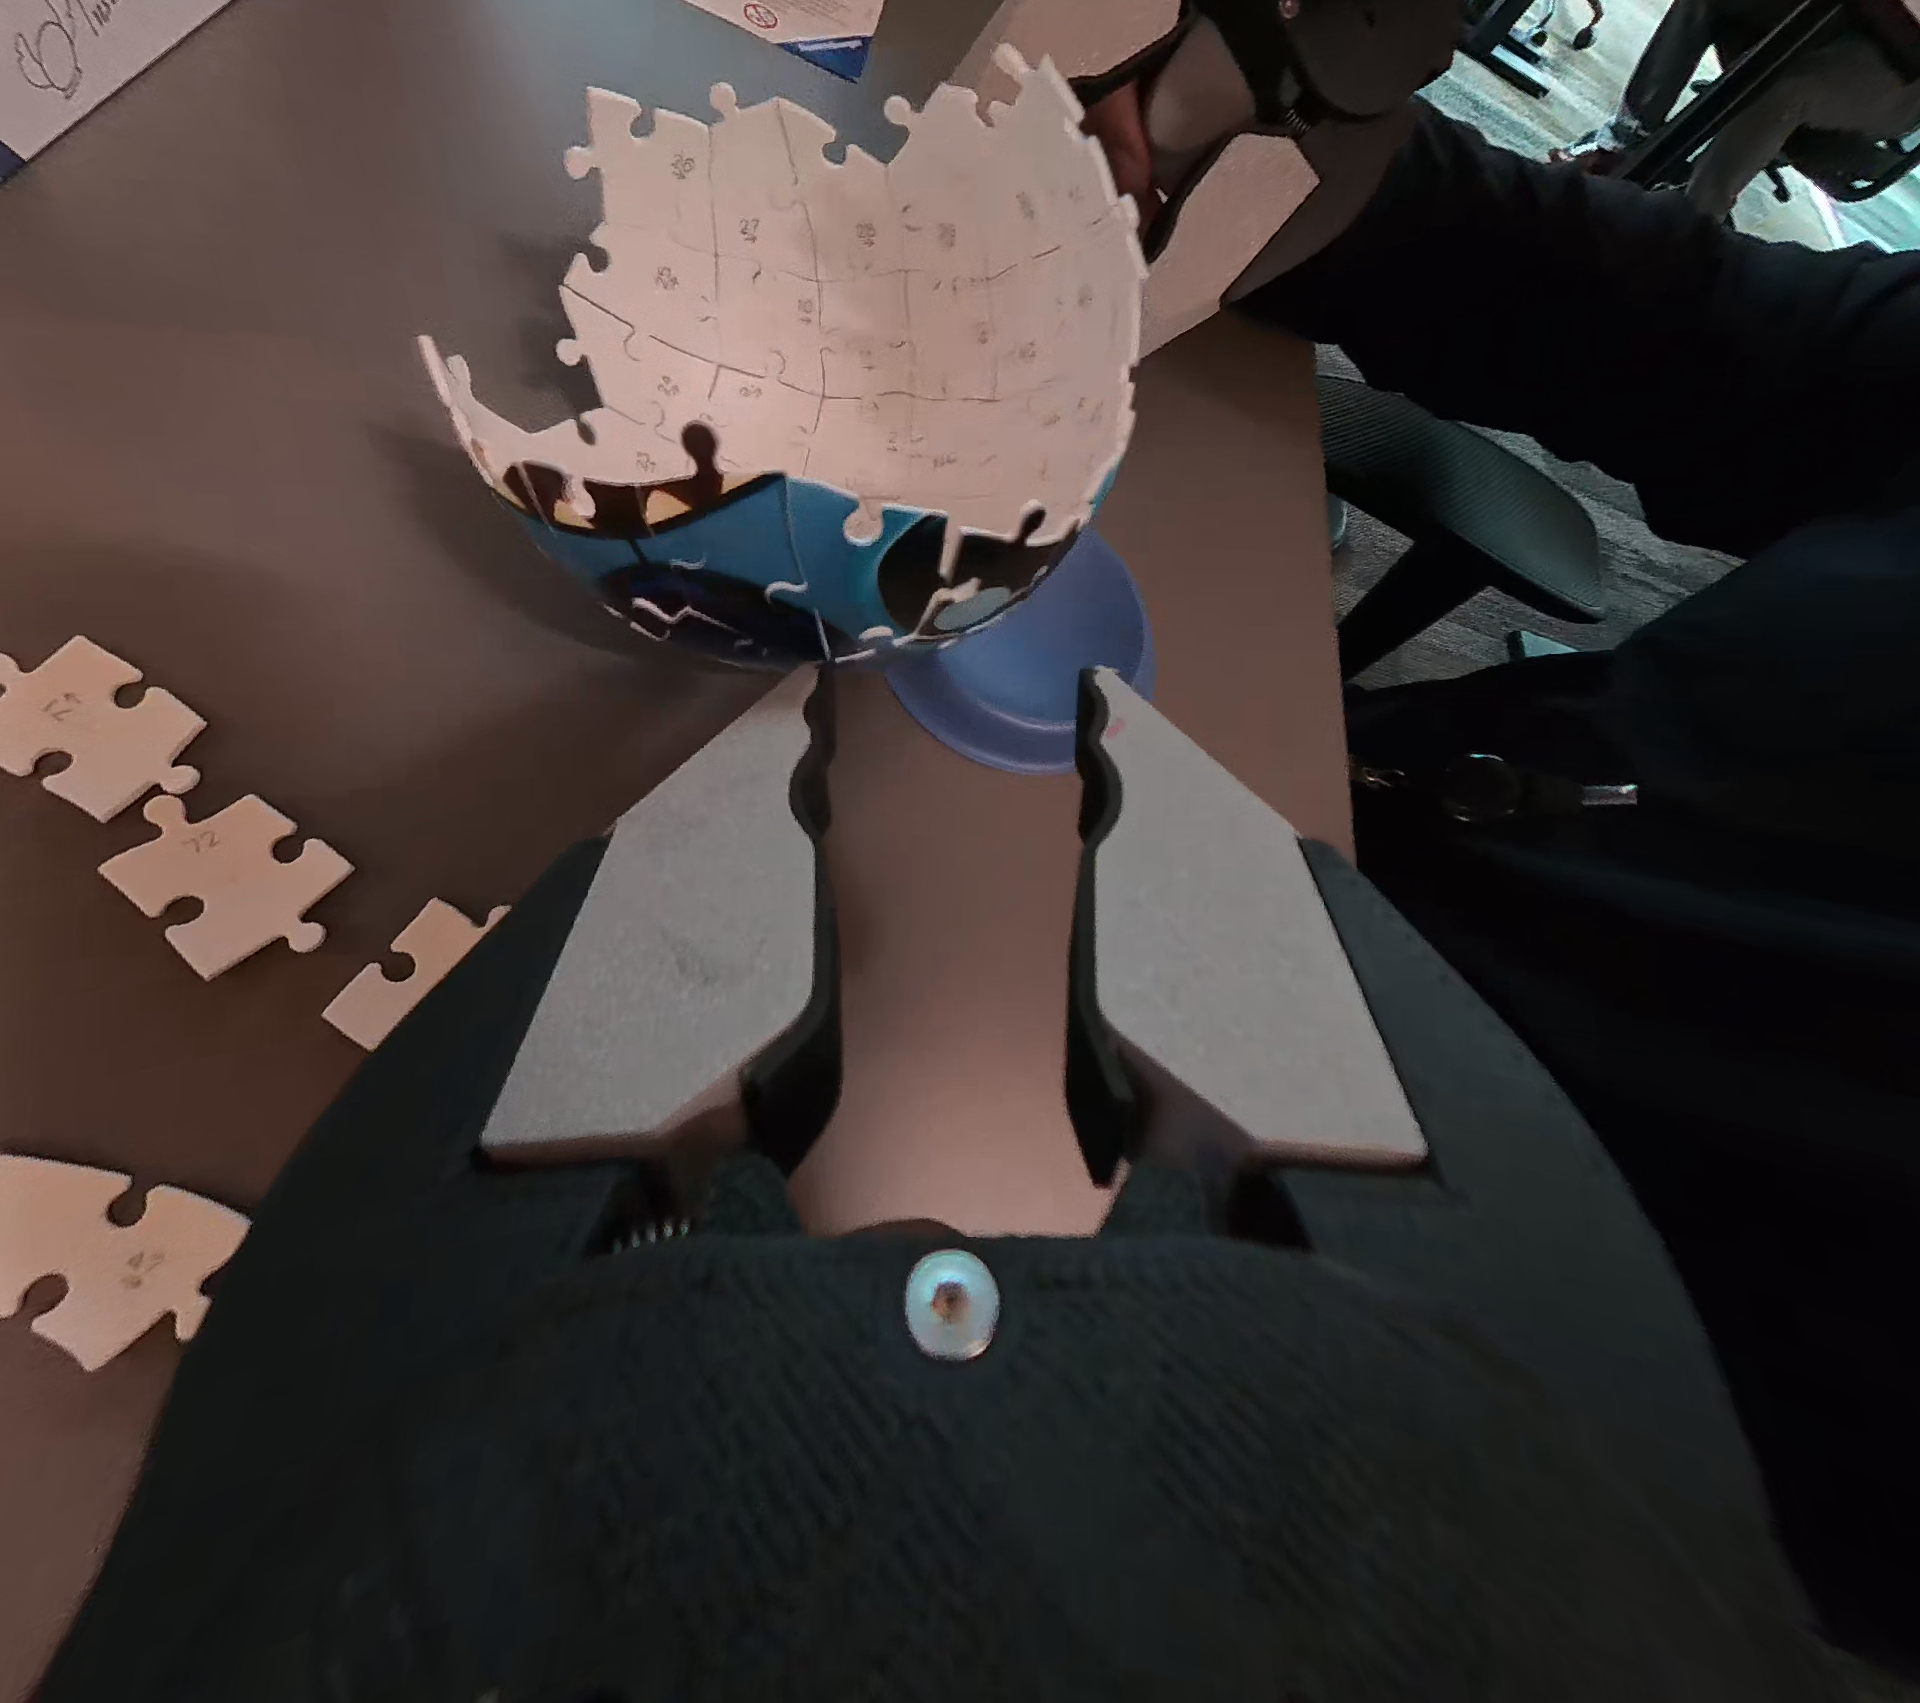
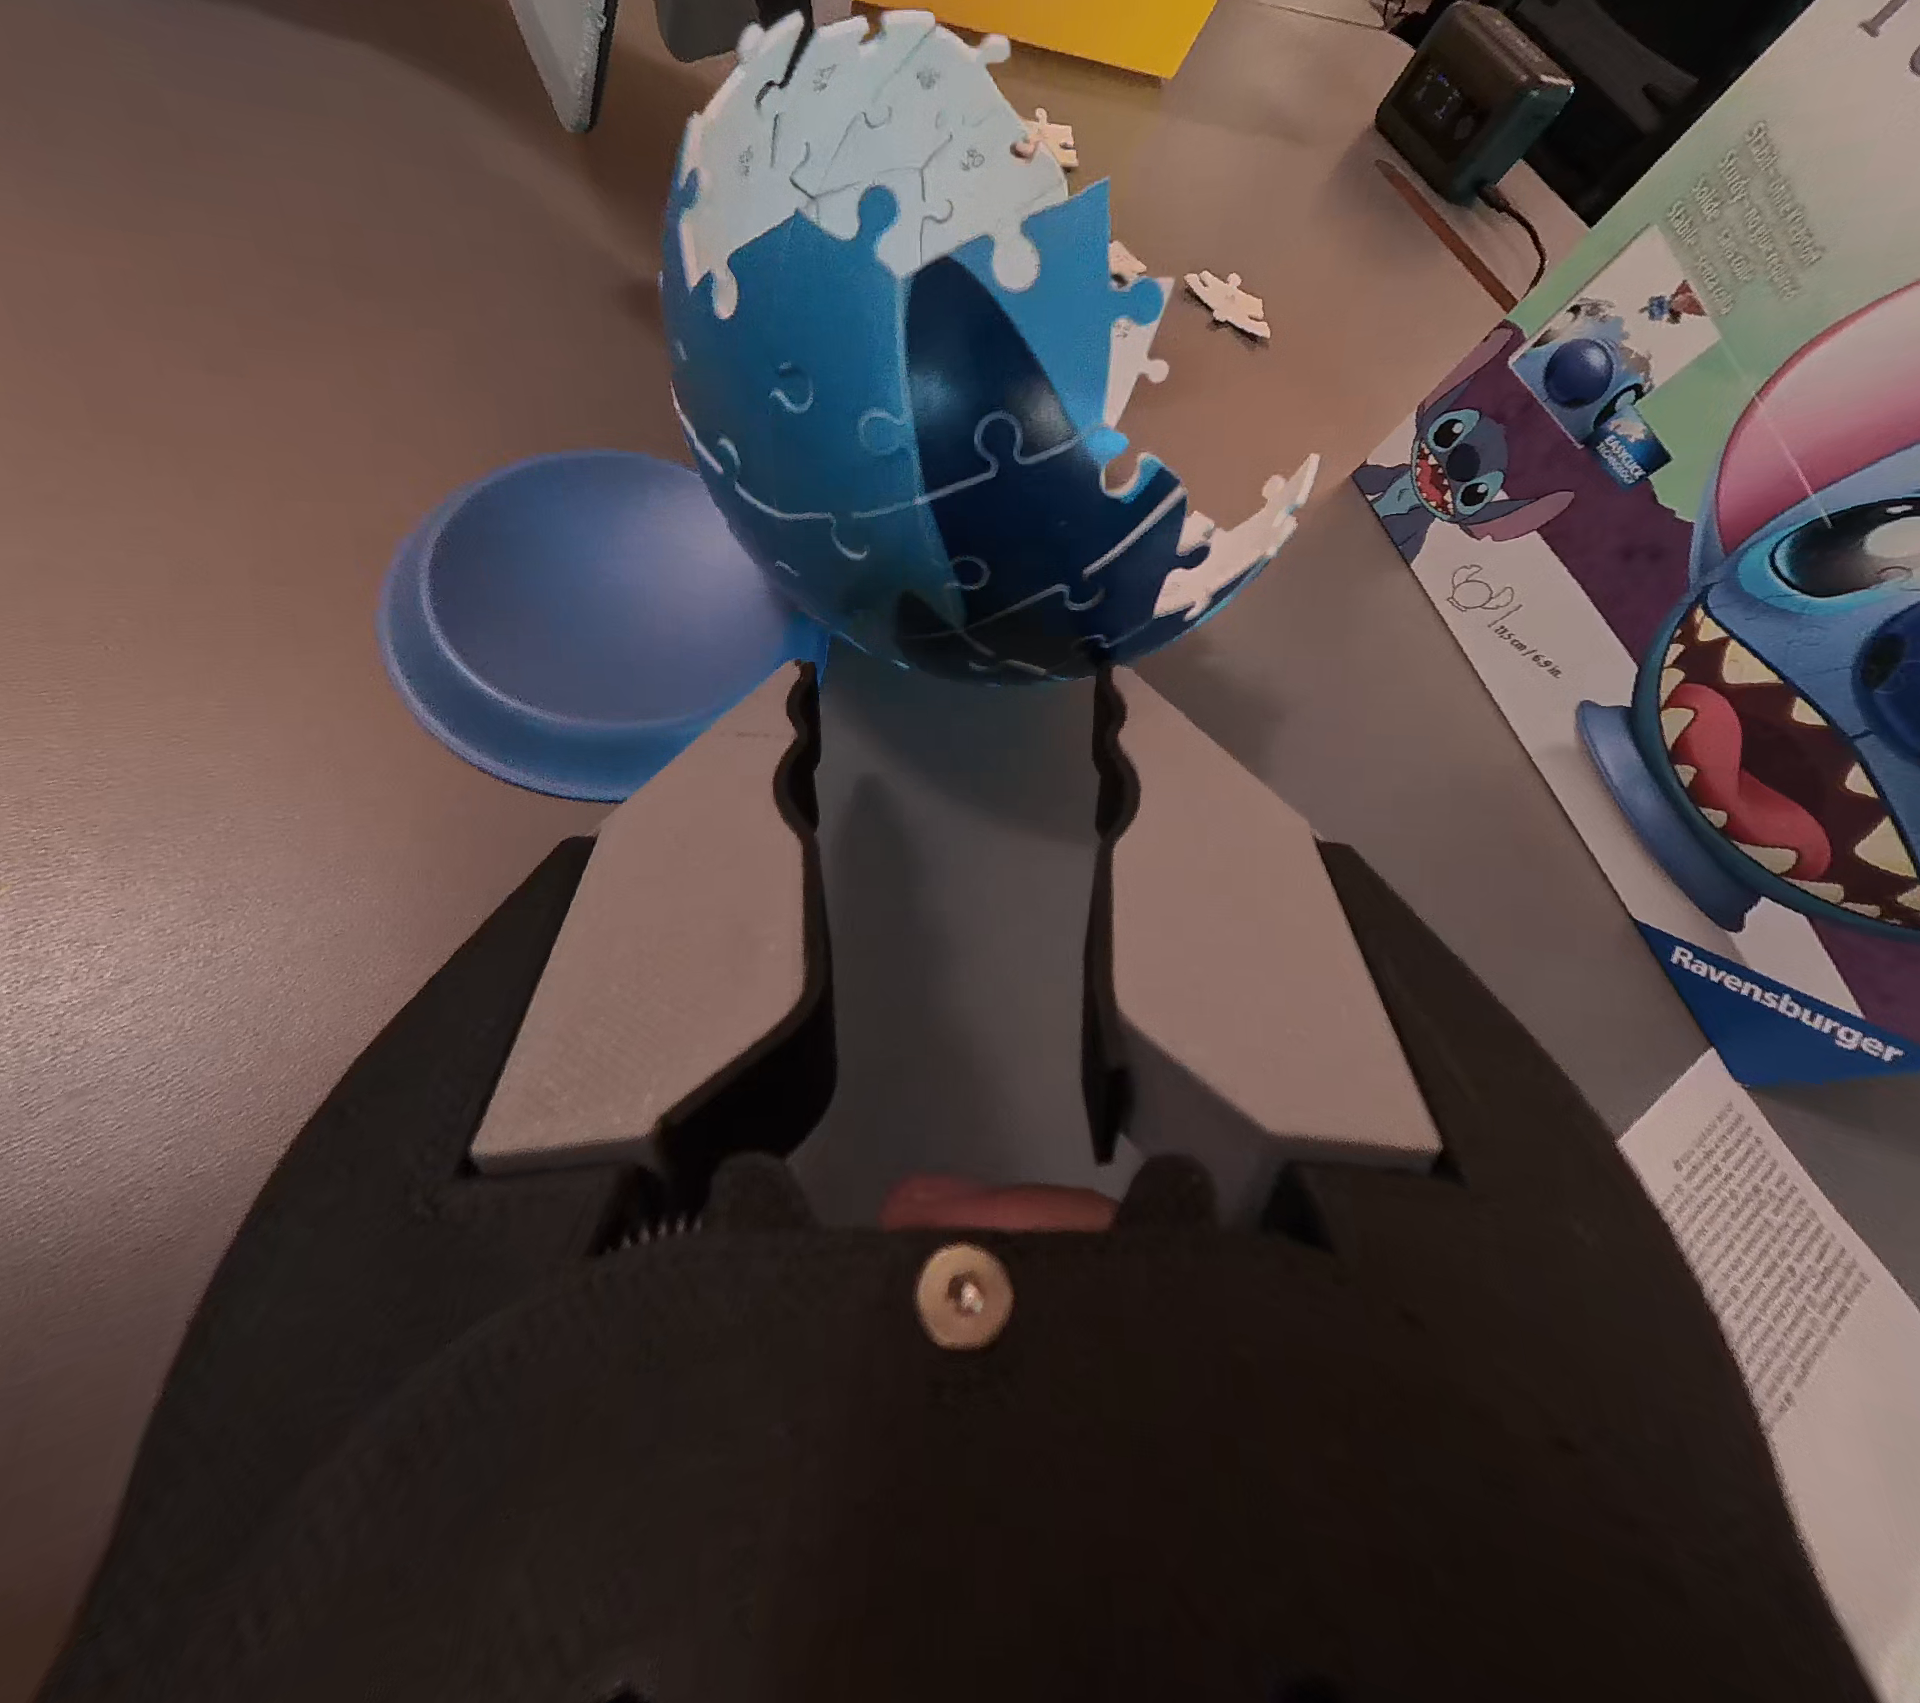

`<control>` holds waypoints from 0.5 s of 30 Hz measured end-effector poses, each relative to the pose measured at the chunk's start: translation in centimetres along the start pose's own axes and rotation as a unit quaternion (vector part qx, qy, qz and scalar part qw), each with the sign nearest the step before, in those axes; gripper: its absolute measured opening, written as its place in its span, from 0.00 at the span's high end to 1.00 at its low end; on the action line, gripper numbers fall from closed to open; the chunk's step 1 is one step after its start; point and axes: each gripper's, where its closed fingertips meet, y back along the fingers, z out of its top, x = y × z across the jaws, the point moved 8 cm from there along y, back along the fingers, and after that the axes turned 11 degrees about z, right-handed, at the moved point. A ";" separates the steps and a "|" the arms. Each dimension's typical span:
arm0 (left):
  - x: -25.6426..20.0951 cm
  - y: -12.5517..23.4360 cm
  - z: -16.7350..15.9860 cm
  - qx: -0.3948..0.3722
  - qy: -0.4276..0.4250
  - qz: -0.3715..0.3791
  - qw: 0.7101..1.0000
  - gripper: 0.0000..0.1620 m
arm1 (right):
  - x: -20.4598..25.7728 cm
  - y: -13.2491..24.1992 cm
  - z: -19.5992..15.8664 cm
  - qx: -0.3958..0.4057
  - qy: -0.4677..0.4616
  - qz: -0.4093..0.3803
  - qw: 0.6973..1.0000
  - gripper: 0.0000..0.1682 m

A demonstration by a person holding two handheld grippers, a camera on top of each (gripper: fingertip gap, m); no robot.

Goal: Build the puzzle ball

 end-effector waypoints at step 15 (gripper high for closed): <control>3.2 0.7 1.6 -0.039 0.173 -0.038 0.983 0.72 | -3.9 2.0 -3.1 -0.011 -0.272 0.122 0.954 0.79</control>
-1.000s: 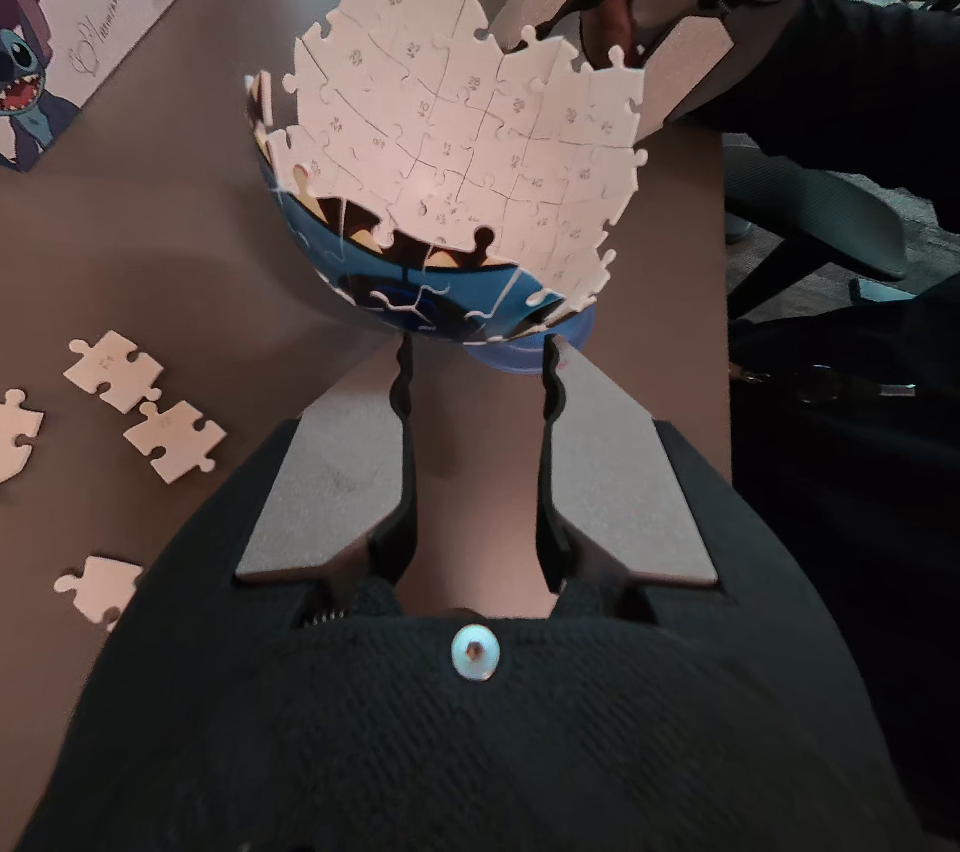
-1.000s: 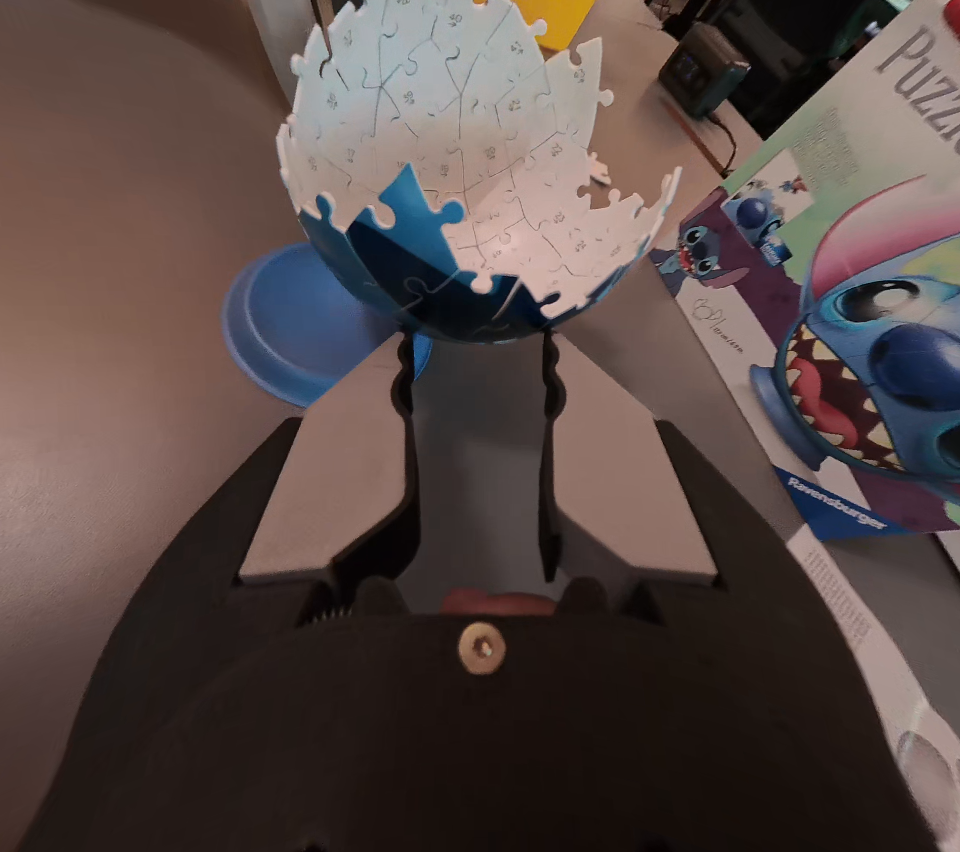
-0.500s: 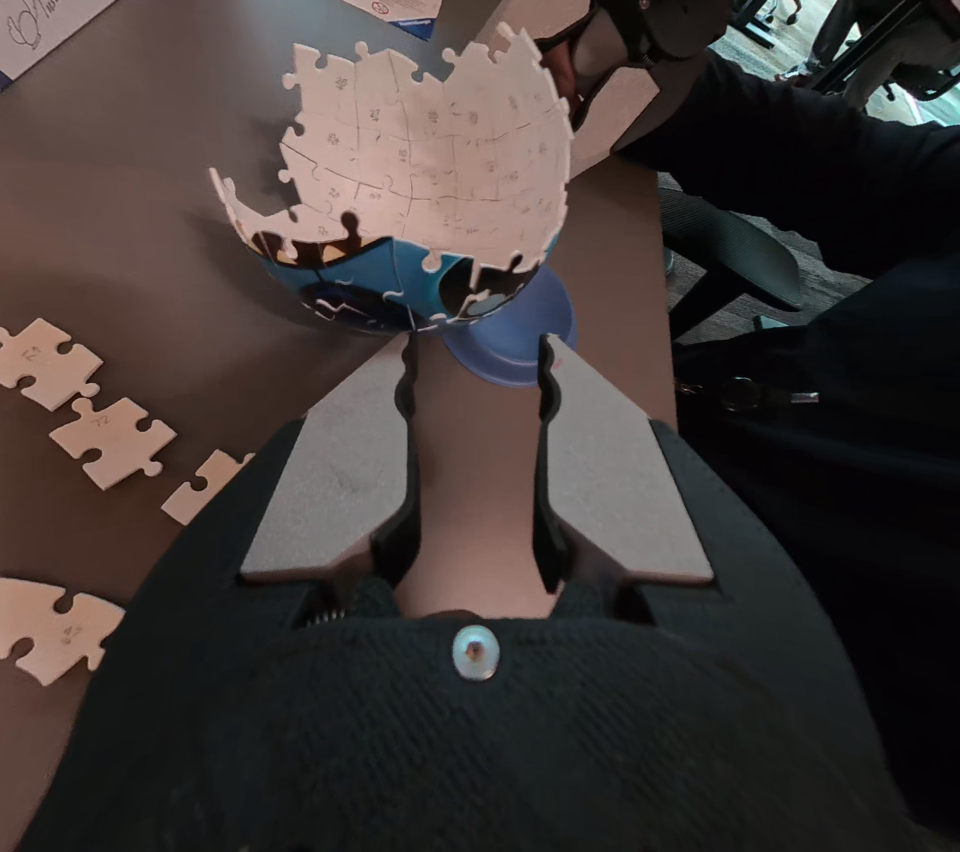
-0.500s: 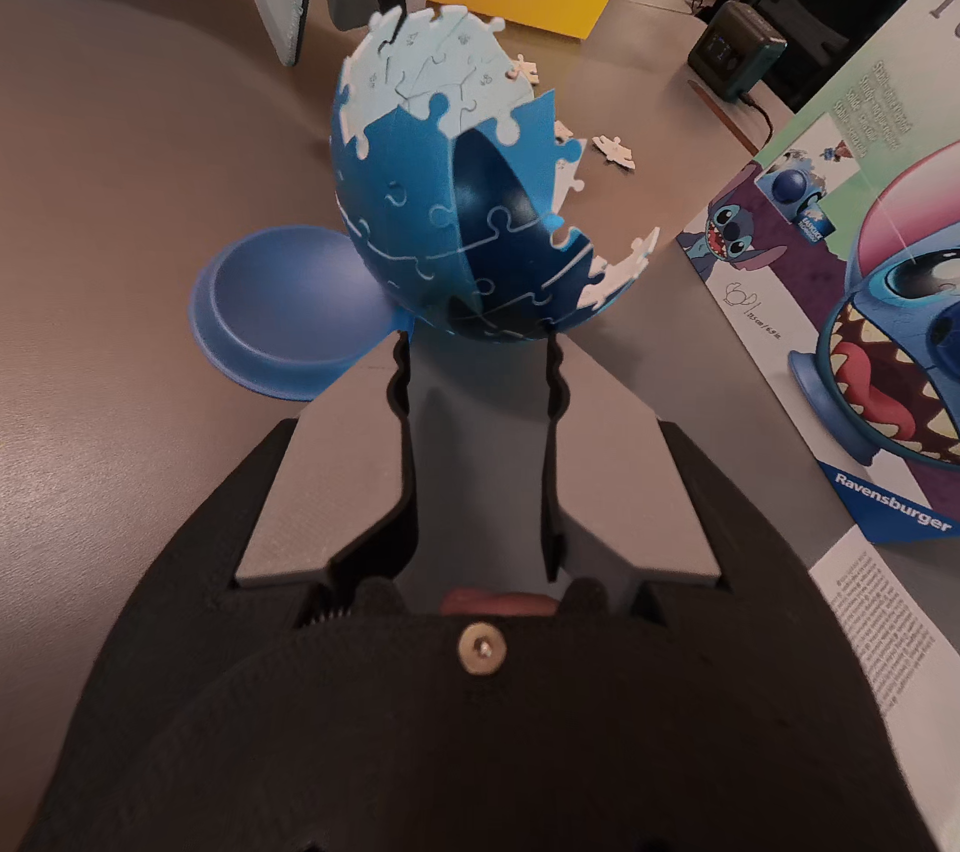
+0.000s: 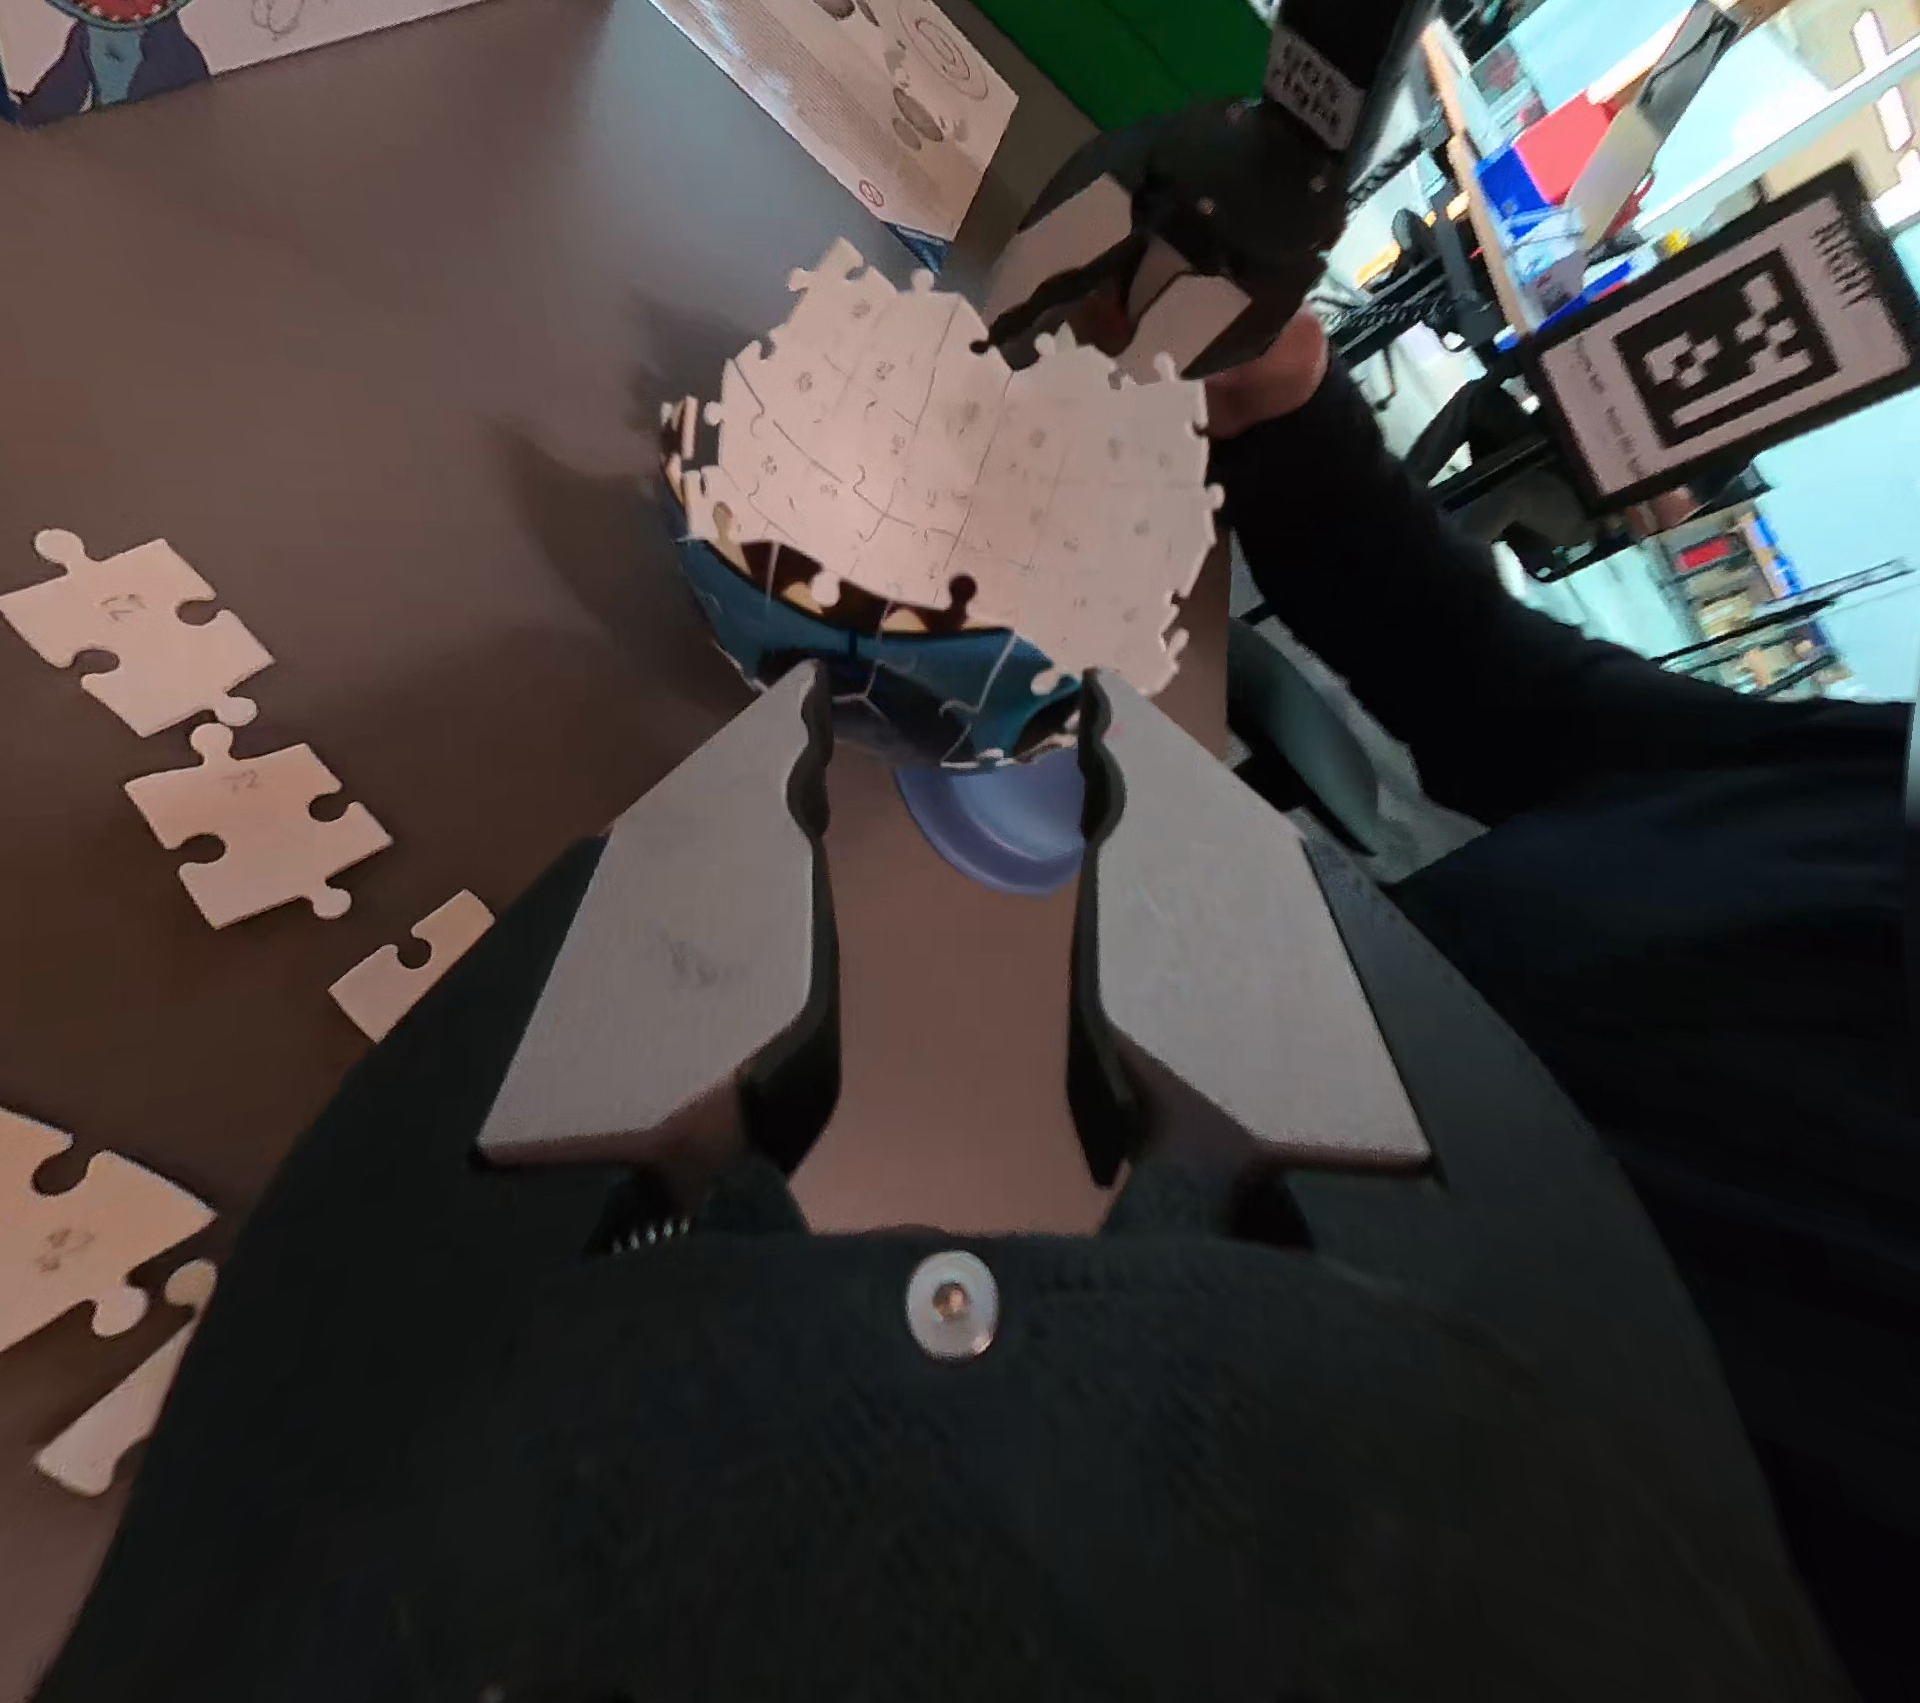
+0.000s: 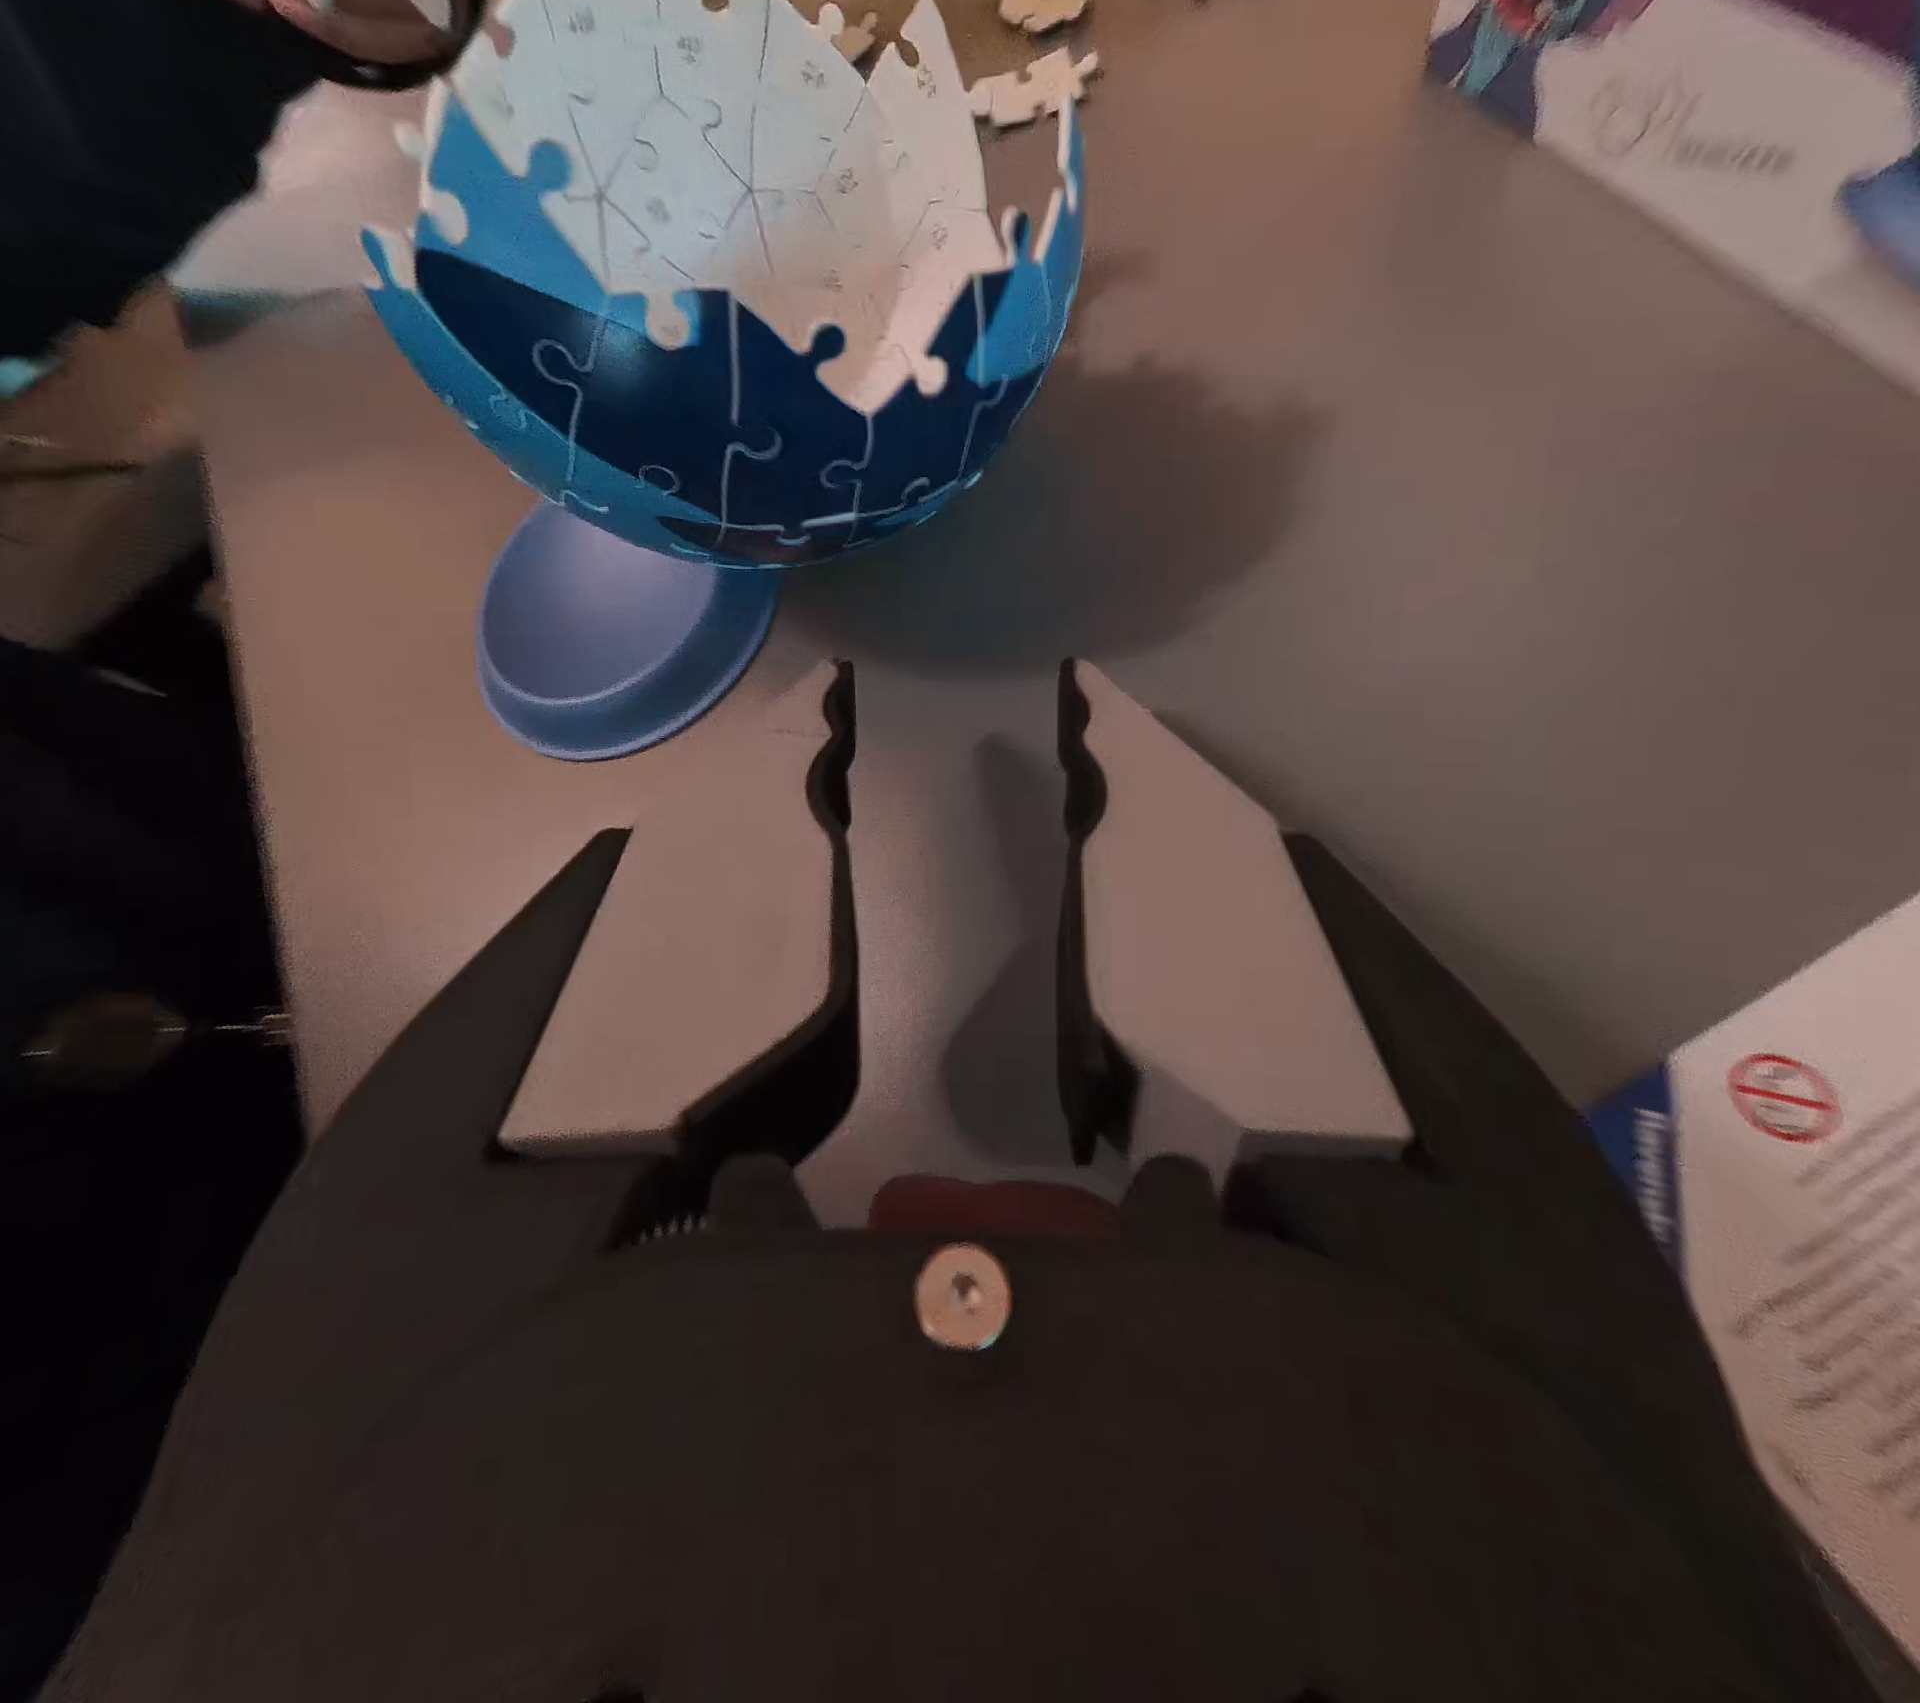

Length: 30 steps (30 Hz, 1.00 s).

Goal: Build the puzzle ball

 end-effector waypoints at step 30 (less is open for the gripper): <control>1.4 0.1 3.6 0.015 0.111 0.000 0.994 0.65 | -2.6 -5.3 9.7 0.277 -0.193 0.011 0.941 0.77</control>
